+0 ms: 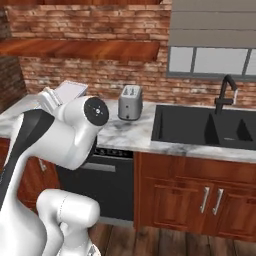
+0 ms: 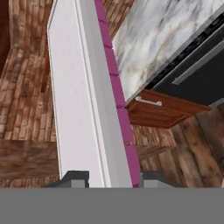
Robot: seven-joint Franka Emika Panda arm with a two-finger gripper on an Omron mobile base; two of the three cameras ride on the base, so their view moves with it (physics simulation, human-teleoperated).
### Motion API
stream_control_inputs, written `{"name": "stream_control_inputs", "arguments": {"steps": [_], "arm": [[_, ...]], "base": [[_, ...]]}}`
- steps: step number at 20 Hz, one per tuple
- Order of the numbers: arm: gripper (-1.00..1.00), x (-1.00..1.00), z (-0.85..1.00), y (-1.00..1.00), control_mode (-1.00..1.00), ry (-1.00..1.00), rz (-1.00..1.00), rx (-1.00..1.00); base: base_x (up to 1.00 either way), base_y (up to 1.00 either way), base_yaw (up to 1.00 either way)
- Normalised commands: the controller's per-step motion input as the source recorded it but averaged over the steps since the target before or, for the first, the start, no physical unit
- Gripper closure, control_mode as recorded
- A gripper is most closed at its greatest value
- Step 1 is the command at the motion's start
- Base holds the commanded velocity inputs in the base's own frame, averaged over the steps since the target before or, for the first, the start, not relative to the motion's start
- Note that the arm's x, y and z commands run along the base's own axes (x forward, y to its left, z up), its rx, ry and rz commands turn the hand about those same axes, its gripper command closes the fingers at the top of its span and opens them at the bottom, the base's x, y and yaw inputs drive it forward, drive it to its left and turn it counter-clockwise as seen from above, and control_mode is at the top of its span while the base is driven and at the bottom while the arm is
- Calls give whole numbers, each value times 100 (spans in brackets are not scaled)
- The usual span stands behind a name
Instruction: The ice cube tray has been filled with water. Take the tray and place it in the freezer to make ice. Close the freezer door after placing the tray.
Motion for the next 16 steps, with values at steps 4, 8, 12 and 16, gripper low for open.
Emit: {"name": "stream_control_inputs", "arguments": {"steps": [4,8,12,16], "arm": [[100,0,0,0,100,0,0,0],[100,0,0,0,100,0,0,0],[100,0,0,0,100,0,0,0],[100,0,0,0,100,0,0,0]], "base": [[-48,-8,-29],[0,-3,-75],[0,16,-97],[0,24,-95]]}}
